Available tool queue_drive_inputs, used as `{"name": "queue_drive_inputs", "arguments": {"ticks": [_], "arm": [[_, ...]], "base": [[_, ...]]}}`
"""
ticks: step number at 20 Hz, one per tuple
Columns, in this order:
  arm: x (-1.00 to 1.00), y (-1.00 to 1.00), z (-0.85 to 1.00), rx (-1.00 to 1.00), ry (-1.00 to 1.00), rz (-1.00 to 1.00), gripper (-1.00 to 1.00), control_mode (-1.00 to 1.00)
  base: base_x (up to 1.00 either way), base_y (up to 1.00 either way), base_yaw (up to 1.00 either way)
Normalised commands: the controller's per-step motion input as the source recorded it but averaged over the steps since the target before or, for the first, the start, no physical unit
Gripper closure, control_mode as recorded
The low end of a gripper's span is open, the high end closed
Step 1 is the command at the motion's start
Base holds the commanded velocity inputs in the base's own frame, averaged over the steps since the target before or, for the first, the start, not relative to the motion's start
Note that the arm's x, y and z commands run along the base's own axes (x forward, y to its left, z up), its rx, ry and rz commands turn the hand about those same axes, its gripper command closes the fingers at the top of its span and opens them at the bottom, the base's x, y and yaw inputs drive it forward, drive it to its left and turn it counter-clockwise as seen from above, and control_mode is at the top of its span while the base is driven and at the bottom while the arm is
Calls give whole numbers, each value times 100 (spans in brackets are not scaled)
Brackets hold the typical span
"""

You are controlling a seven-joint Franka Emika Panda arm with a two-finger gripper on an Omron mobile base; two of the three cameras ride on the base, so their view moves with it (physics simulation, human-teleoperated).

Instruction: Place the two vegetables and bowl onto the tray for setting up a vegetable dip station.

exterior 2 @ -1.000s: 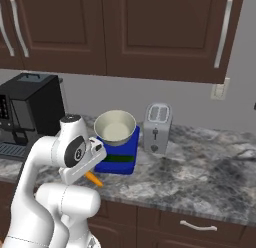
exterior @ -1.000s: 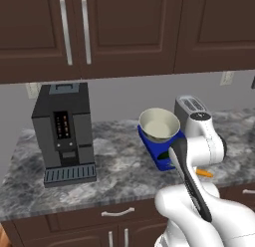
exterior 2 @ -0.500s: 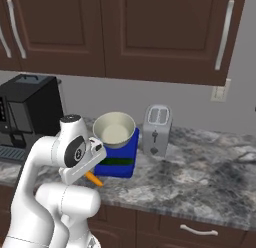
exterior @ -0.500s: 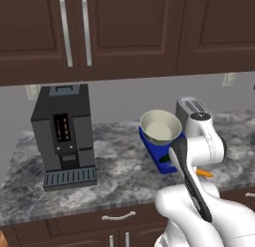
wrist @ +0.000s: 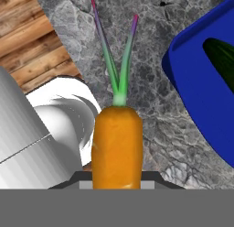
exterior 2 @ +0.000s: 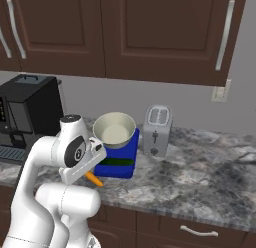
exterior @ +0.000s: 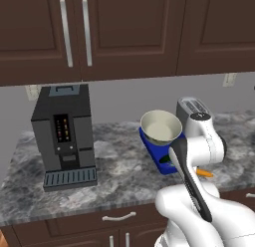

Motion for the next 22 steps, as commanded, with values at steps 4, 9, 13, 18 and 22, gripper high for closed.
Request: {"name": "queue_drive_inputs", "arguments": {"ticks": [4, 9, 13, 18, 22], "arm": [[0, 0, 0, 0, 0, 0, 100, 100], [0, 0, 0, 0, 0, 0, 100, 100], [10, 0, 1, 0, -1, 4, 100, -100], [27, 0, 5, 0, 0, 13, 100, -100], [31, 0, 1, 0, 0, 18, 100, -100]], "base": [[0, 0, 0], [0, 0, 0], [1, 0, 0], [0, 0, 0], [0, 0, 0]]}}
